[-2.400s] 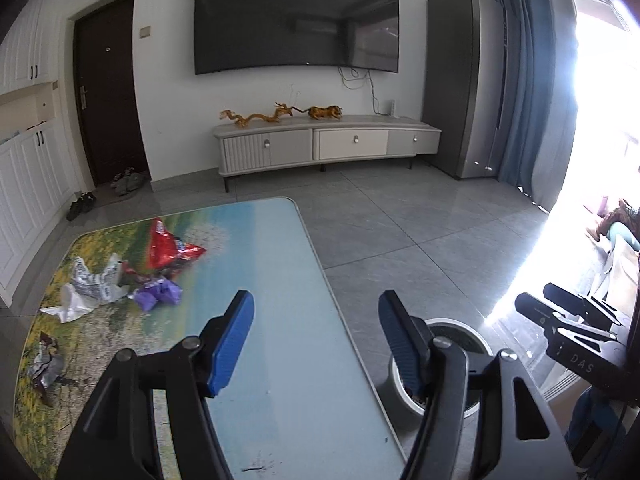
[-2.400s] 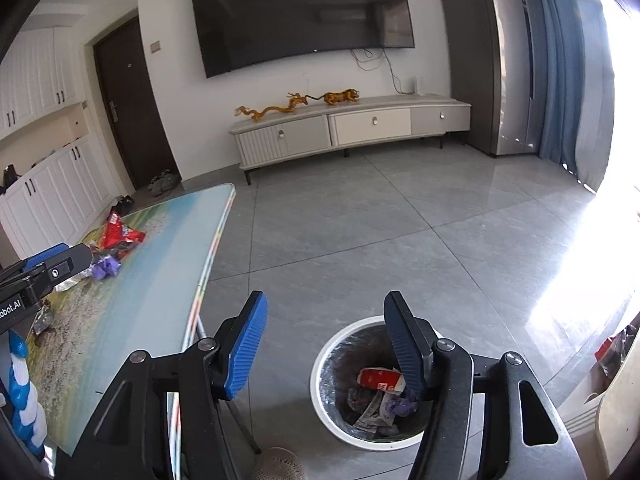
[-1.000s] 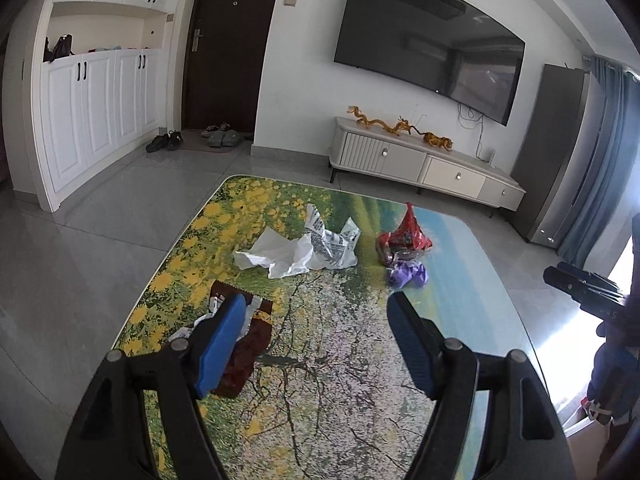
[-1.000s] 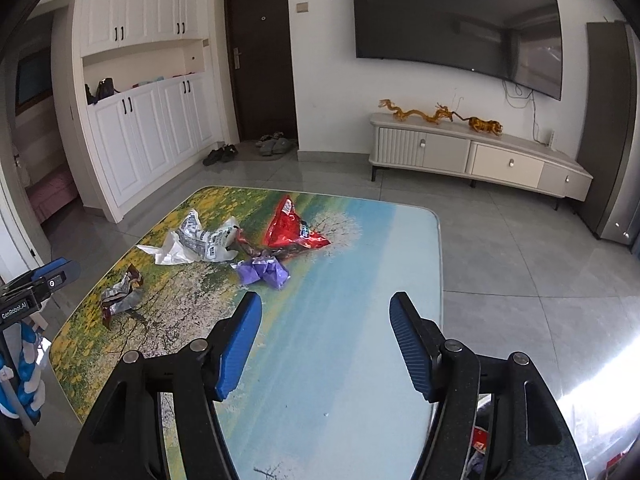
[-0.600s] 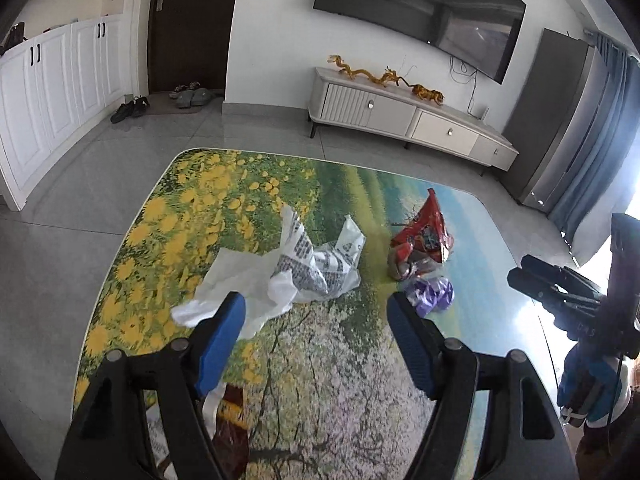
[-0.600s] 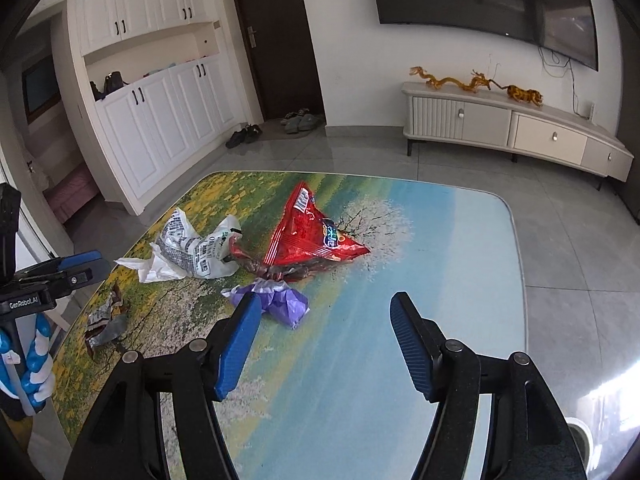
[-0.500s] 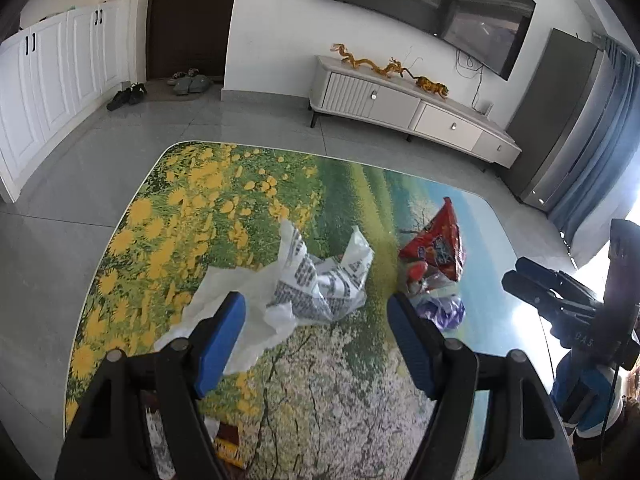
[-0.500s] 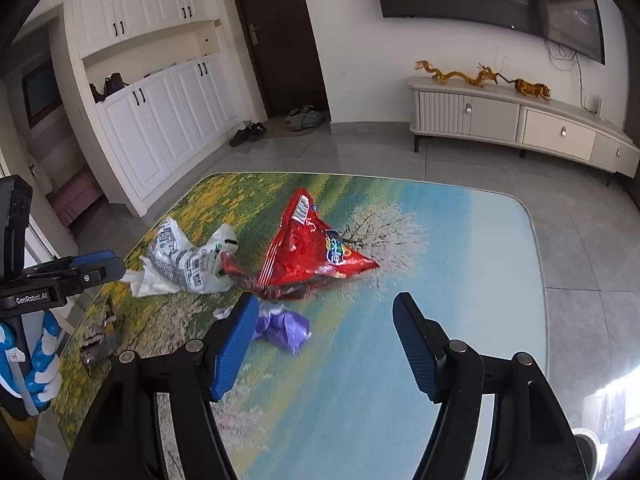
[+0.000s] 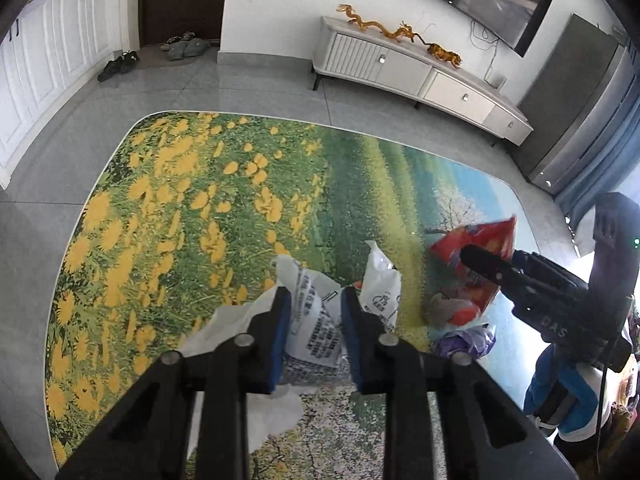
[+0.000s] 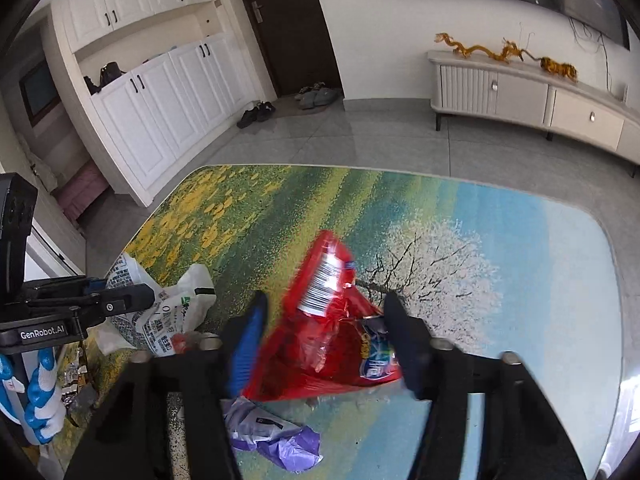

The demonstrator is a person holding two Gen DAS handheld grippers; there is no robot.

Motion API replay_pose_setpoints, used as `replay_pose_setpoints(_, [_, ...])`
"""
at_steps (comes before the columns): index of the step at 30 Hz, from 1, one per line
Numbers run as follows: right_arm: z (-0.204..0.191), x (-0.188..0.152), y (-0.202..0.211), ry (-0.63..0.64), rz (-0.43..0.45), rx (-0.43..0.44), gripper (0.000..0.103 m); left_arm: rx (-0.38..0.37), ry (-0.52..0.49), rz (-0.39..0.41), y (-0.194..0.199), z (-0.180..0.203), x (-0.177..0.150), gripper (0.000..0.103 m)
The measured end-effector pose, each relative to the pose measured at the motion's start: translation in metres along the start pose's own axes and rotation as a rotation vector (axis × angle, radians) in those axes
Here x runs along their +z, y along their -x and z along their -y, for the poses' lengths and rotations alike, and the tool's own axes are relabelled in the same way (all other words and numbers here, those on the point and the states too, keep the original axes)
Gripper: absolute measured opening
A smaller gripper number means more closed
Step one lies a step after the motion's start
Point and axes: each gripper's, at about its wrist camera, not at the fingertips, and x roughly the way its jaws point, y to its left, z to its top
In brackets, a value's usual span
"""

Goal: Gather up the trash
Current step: 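Grasp the white printed bag with the left gripper while the right grasps the red chip bag, then carry both bags over the grey bin and open both grippers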

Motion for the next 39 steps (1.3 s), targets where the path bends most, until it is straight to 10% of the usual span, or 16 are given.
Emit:
replay_pose_setpoints(6, [0.014, -0.010, 0.016, -0.043, 0.027, 0.038, 0.013, -0.036, -0.024, 0.043, 0.012, 0.011, -0.005, 0.009])
replay_pose_setpoints(28, [-0.010, -0.058, 0.191, -0.073, 0.231, 0.207, 0.012, -0.042, 0.003, 0.280, 0.176, 0.043, -0.041, 0.008])
replay_pose_setpoints(39, [0.001, -0.105, 0.301, -0.039, 0.382, 0.147, 0.012, -0.088, -0.097, 0.333, 0.227, 0.116, -0.074, 0.008])
